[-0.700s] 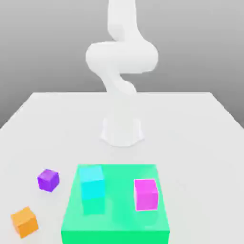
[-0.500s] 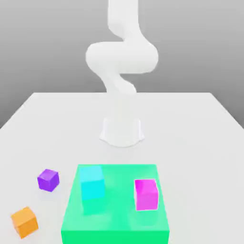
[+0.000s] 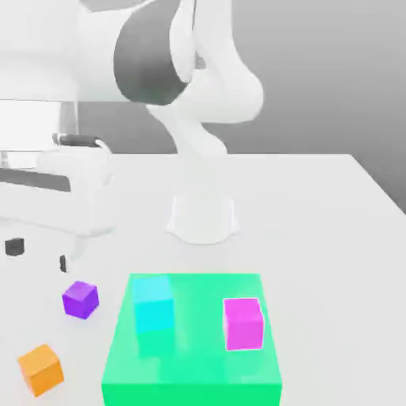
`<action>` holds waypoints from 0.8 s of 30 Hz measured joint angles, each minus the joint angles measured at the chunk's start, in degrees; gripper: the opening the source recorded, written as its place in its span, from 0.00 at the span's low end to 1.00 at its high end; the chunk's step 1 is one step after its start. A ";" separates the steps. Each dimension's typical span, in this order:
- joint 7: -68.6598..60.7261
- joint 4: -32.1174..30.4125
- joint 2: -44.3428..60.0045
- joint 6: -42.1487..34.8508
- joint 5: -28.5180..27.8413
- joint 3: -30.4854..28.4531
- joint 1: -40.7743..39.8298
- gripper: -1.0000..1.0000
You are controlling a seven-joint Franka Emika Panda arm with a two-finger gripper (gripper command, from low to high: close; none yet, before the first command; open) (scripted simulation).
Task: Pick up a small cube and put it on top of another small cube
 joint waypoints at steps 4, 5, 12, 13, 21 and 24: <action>1.19 -0.40 8.33 2.75 1.40 -1.19 -1.73 0.50; 1.49 -0.50 10.41 3.43 1.74 -1.56 -2.22 0.50; -0.46 1.31 24.68 11.97 6.30 1.21 -6.46 0.00; -0.46 1.31 24.68 11.97 6.30 1.21 -6.46 0.00; 0.54 0.65 21.94 9.92 4.98 0.20 -5.75 0.00; 2.17 -0.84 16.00 5.52 2.38 -1.43 -4.22 0.00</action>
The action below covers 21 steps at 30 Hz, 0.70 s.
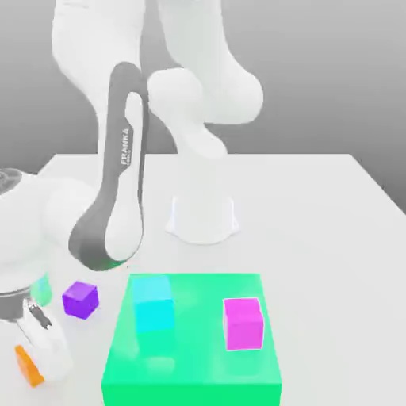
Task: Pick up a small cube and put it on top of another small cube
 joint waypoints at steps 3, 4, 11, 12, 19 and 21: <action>-0.85 -2.17 -6.18 -3.89 -1.99 0.97 1.90 0.00; -1.22 -2.92 -8.26 -5.17 -2.66 1.44 2.51 0.00; -3.88 -8.24 -22.81 -14.02 -7.43 4.62 8.01 0.00; -4.21 -9.00 -24.89 -15.29 -8.16 5.05 8.41 0.00; -6.09 -14.12 -28.35 -13.44 -10.61 7.47 9.97 0.00; -6.26 -15.18 -25.80 -9.84 -10.46 7.43 10.05 1.00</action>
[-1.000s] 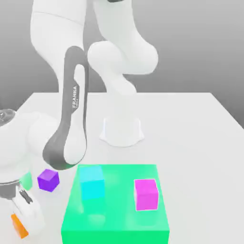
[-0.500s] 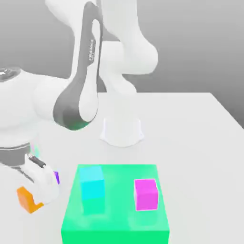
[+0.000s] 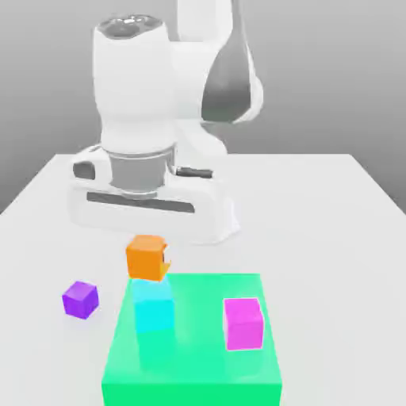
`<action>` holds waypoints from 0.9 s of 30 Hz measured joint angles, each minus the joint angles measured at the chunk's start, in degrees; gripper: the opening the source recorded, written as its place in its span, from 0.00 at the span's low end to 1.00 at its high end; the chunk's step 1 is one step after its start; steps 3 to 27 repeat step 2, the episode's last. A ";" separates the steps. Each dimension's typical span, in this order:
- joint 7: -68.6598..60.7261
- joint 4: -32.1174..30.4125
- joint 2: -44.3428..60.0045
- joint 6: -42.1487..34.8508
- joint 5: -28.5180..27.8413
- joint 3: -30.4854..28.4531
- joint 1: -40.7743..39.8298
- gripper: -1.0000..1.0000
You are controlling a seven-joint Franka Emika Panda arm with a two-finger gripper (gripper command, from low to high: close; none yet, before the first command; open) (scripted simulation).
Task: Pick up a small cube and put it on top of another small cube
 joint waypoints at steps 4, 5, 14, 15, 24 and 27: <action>0.00 0.00 0.00 0.00 0.00 0.00 0.00 1.00; 0.00 0.00 0.00 0.00 0.00 0.00 0.00 1.00; 0.00 0.00 0.00 0.00 0.00 0.00 0.00 1.00; 0.00 0.00 0.00 0.00 0.00 0.00 0.00 1.00; 0.00 0.00 0.00 0.00 0.00 0.00 0.00 1.00; 0.00 0.00 0.00 0.00 0.00 0.00 0.00 1.00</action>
